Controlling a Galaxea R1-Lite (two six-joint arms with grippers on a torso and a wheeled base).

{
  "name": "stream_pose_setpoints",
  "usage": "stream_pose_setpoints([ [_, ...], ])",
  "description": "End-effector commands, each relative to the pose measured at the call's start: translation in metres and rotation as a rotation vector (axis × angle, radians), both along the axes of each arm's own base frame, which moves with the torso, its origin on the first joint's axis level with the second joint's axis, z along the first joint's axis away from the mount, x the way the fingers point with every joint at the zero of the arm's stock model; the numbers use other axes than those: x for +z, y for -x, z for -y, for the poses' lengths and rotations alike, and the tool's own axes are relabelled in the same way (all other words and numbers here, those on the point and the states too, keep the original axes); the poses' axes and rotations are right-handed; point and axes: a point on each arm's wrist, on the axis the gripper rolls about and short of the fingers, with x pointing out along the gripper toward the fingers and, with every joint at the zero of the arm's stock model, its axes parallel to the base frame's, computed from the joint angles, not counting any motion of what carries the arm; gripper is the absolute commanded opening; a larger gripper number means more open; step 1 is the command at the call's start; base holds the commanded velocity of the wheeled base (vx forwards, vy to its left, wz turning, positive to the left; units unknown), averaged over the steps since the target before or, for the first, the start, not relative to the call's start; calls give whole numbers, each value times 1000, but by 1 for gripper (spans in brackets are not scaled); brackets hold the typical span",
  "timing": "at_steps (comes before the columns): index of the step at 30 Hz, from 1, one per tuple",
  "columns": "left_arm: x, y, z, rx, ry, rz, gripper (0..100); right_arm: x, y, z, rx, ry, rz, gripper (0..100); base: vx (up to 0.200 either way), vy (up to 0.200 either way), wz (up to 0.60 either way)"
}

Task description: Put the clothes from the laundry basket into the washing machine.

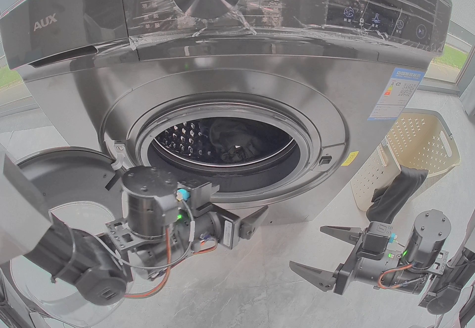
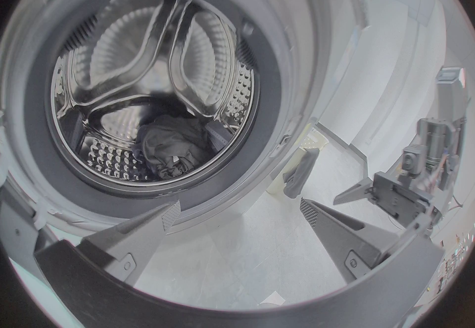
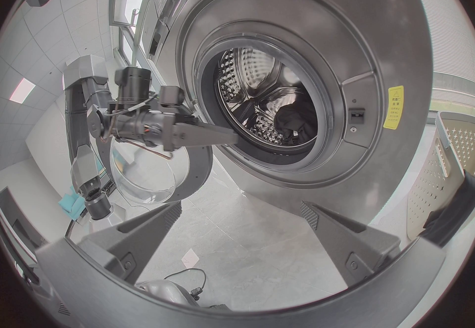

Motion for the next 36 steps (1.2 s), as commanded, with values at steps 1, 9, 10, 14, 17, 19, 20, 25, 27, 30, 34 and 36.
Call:
stream_pose_setpoints([
  [1,20,45,-38,7,41,71,100,13,20,22,-22,-25,30,100,0,0,0],
  [9,28,80,-79,56,125,156,100,44,30,45,-173,-132,134,100,-200,0,0],
  [10,27,84,-85,65,118,155,100,45,30,50,-209,-131,135,100,-200,0,0],
  [14,21,96,-99,75,107,152,100,48,32,65,-283,-118,135,100,0,0,0],
  [17,24,105,-115,117,126,178,100,52,41,77,-331,-107,136,100,0,0,0],
  [19,26,109,-123,141,140,197,100,53,46,84,-363,-98,126,100,0,0,0],
  [20,28,113,-128,153,151,204,100,52,50,88,-391,-89,117,100,0,0,0],
  [25,25,132,-149,196,170,223,100,56,75,111,-495,-82,140,100,0,-120,0],
  [27,25,135,-153,211,170,227,100,55,83,119,-532,-69,156,100,0,-200,0],
  [30,24,141,-158,218,152,220,100,52,95,127,-577,-45,163,100,0,-200,0],
  [34,19,149,-164,217,121,193,100,47,112,134,-612,-42,164,100,0,-200,0],
  [36,19,153,-166,219,121,194,100,46,118,136,-617,-46,171,100,0,-200,0],
])
